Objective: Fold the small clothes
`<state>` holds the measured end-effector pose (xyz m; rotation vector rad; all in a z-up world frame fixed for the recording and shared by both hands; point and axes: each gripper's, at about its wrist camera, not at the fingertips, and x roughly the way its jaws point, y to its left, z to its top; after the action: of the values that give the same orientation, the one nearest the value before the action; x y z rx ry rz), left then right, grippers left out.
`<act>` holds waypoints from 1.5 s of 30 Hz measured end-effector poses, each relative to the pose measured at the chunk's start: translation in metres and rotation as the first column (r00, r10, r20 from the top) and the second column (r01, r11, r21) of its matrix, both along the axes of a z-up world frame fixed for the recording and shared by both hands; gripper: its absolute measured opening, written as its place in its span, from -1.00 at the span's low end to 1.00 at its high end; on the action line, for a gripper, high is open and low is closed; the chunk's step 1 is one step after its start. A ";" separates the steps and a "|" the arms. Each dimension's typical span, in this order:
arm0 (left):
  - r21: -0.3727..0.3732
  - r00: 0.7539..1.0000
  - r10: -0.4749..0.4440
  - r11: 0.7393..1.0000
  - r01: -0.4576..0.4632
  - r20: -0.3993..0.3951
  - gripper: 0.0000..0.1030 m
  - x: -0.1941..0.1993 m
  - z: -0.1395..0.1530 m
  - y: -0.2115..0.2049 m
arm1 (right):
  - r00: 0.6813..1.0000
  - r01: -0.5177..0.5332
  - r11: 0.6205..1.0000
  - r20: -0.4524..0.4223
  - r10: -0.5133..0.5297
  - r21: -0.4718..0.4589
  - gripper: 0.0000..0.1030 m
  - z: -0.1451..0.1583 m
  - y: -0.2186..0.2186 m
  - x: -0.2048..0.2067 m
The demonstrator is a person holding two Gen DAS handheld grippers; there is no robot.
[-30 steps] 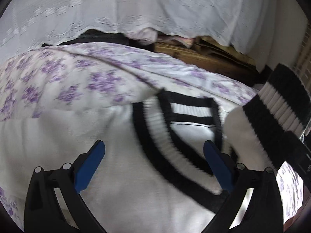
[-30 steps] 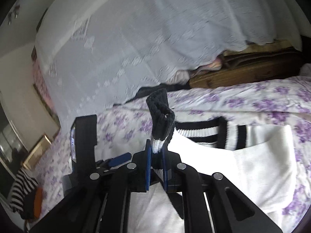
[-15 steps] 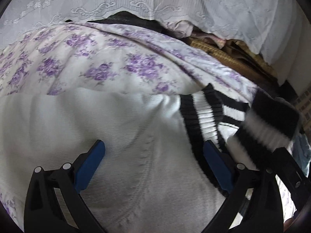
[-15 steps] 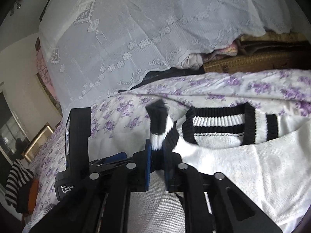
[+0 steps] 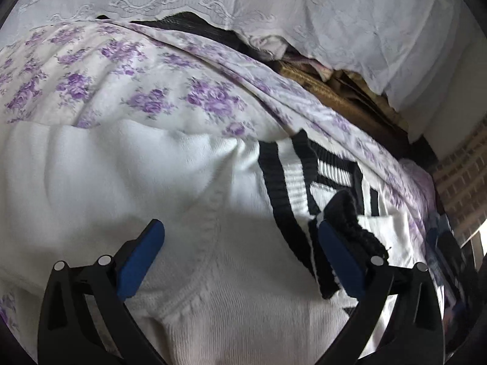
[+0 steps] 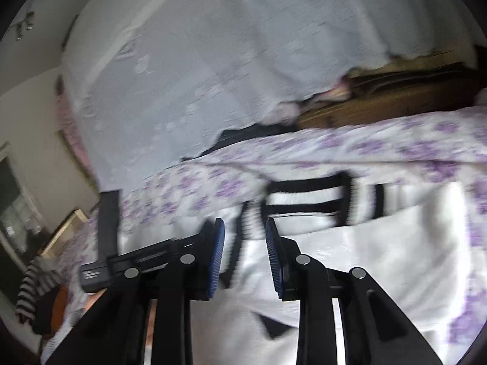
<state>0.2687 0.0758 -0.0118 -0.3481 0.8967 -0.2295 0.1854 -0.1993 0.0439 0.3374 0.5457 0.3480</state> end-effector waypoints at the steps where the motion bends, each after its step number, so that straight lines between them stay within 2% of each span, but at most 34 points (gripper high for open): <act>1: -0.007 1.000 -0.009 1.000 0.009 -0.002 0.92 -0.001 0.000 -0.001 | 1.000 0.020 1.000 -0.004 -0.020 0.005 -0.43 -0.001 -0.009 -0.001; 4: -0.062 0.999 -0.039 0.997 0.038 -0.005 0.92 -0.002 0.001 -0.001 | 0.993 0.117 0.993 -0.023 -0.117 0.013 -0.44 -0.005 -0.042 -0.004; 7: -0.140 0.999 -0.045 0.989 0.045 0.003 0.92 -0.003 0.005 0.006 | 0.983 0.175 0.982 -0.064 -0.171 0.066 -0.44 -0.012 -0.071 -0.003; 10: -0.146 0.999 -0.035 0.989 0.033 -0.006 0.91 -0.003 0.005 0.009 | 0.976 0.207 0.974 -0.084 -0.199 0.096 -0.44 -0.015 -0.086 -0.004; 13: -0.167 0.999 -0.047 0.985 0.046 -0.005 0.91 -0.004 0.006 0.010 | 0.977 0.206 0.974 -0.078 -0.199 0.098 -0.44 -0.014 -0.088 -0.008; 18: -0.256 0.991 -0.128 0.957 0.134 0.041 0.91 -0.011 0.016 0.004 | 0.978 0.201 0.975 -0.068 -0.195 0.090 -0.44 -0.012 -0.087 -0.011; 22: -0.236 0.988 -0.152 0.960 0.153 0.022 0.91 -0.007 0.008 -0.002 | 0.977 0.205 0.974 -0.075 -0.199 0.093 -0.44 -0.014 -0.089 -0.010; 25: -0.283 0.985 -0.166 0.947 0.148 -0.039 0.89 0.000 -0.008 -0.004 | 0.977 0.203 0.975 -0.080 -0.196 0.088 -0.44 -0.016 -0.088 -0.009; 28: -0.306 0.978 -0.206 0.933 0.191 -0.018 0.80 -0.002 -0.006 -0.011 | 0.978 0.200 0.976 -0.086 -0.192 0.083 -0.44 -0.018 -0.089 -0.007; 30: -0.292 0.978 -0.209 0.936 0.197 -0.009 0.79 -0.005 -0.004 -0.015 | 0.977 0.202 0.976 -0.093 -0.194 0.087 -0.46 -0.021 -0.091 -0.005; 31: -0.275 0.978 -0.210 0.941 0.200 -0.007 0.70 -0.005 -0.005 -0.018 | 0.975 0.206 0.974 -0.100 -0.196 0.094 -0.49 -0.023 -0.095 -0.003; 32: -0.253 0.978 -0.207 0.947 0.198 -0.010 0.45 -0.005 -0.007 -0.020 | 0.974 0.210 0.973 -0.105 -0.199 0.099 -0.52 -0.025 -0.097 -0.001; 33: -0.235 0.979 -0.202 0.953 0.192 -0.016 0.32 -0.003 -0.010 -0.020 | 0.973 0.215 0.971 -0.110 -0.203 0.105 -0.59 -0.027 -0.101 0.001; 34: -0.218 0.982 -0.189 0.960 0.179 -0.025 0.10 -0.002 -0.014 -0.020 | 0.971 0.221 0.970 -0.115 -0.209 0.104 -0.64 -0.029 -0.104 0.004; 37: -0.207 0.988 -0.155 0.967 0.145 -0.031 -0.31 0.002 -0.019 -0.014 | 0.966 0.237 0.965 -0.134 -0.221 0.113 -0.75 -0.035 -0.114 0.011; 39: -0.205 0.989 -0.146 0.969 0.138 -0.023 -0.43 0.004 -0.019 -0.011 | 0.965 0.233 0.966 -0.147 -0.216 0.110 -0.75 -0.038 -0.117 0.017; 40: -0.199 0.990 -0.143 0.971 0.137 -0.017 -0.57 0.004 -0.018 -0.011 | 0.963 0.228 0.969 -0.165 -0.211 0.097 -0.75 -0.042 -0.118 0.022; 43: -0.152 0.993 -0.121 0.981 0.118 -0.009 -0.83 0.004 -0.018 -0.009 | 0.931 0.258 0.965 -0.279 -0.236 0.047 -0.78 -0.069 -0.124 0.039; 45: -0.146 0.994 -0.105 0.984 0.099 -0.028 -0.85 0.008 -0.022 -0.004 | 0.918 0.274 0.955 -0.328 -0.225 0.112 -0.93 -0.084 -0.134 0.042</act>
<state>0.2764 0.0718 -0.0336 -0.4418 0.9361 -0.3851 0.2270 -0.3338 -0.0399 0.6151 0.7782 0.0868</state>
